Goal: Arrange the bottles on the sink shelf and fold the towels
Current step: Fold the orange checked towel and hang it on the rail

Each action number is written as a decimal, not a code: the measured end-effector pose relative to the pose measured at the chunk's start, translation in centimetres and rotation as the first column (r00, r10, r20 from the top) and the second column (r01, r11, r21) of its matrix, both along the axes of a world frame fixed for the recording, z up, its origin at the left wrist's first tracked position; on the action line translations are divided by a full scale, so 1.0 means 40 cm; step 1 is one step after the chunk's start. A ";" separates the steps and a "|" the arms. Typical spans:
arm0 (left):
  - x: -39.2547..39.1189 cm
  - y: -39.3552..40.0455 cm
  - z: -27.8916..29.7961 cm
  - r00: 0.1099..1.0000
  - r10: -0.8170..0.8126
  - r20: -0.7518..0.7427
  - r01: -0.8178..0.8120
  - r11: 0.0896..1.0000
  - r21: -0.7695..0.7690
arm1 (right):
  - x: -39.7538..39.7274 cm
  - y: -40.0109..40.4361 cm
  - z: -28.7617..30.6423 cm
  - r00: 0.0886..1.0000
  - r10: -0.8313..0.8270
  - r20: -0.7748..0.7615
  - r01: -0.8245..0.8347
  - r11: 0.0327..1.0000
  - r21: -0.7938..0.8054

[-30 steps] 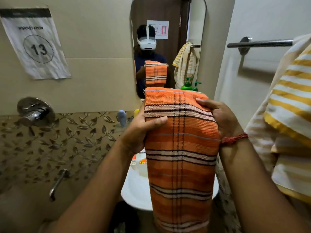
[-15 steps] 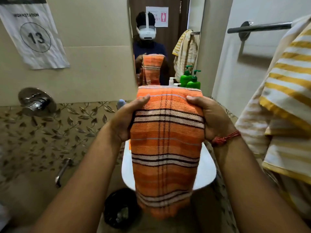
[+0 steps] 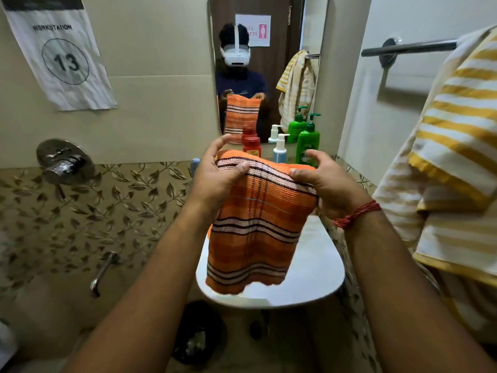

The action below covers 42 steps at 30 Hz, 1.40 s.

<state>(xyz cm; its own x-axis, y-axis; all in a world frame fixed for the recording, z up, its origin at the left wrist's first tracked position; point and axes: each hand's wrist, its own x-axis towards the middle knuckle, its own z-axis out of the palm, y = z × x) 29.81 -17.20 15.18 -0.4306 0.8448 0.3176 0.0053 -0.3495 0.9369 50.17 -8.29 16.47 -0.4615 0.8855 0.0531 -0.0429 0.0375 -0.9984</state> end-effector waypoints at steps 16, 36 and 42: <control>-0.091 0.026 0.047 0.920 0.286 -0.266 -0.307 0.951 -0.041 | -0.078 -0.041 0.049 0.940 -0.342 0.014 0.261 0.742 0.618; -0.050 0.025 0.144 0.958 0.265 -0.105 -0.229 0.935 0.270 | -0.054 0.010 0.087 0.884 -0.155 -0.440 0.319 0.889 0.329; -0.036 0.023 0.154 0.856 0.400 -0.327 -0.281 0.891 0.356 | -0.036 0.009 0.106 0.960 -0.082 -0.269 0.220 0.816 0.534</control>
<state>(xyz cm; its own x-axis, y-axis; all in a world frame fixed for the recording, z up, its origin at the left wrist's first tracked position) 28.37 -16.28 21.36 -0.4682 0.5132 0.7193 0.5093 -0.5085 0.6943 48.74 -7.95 20.70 -0.2389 0.7307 0.6396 -0.2084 0.6048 -0.7687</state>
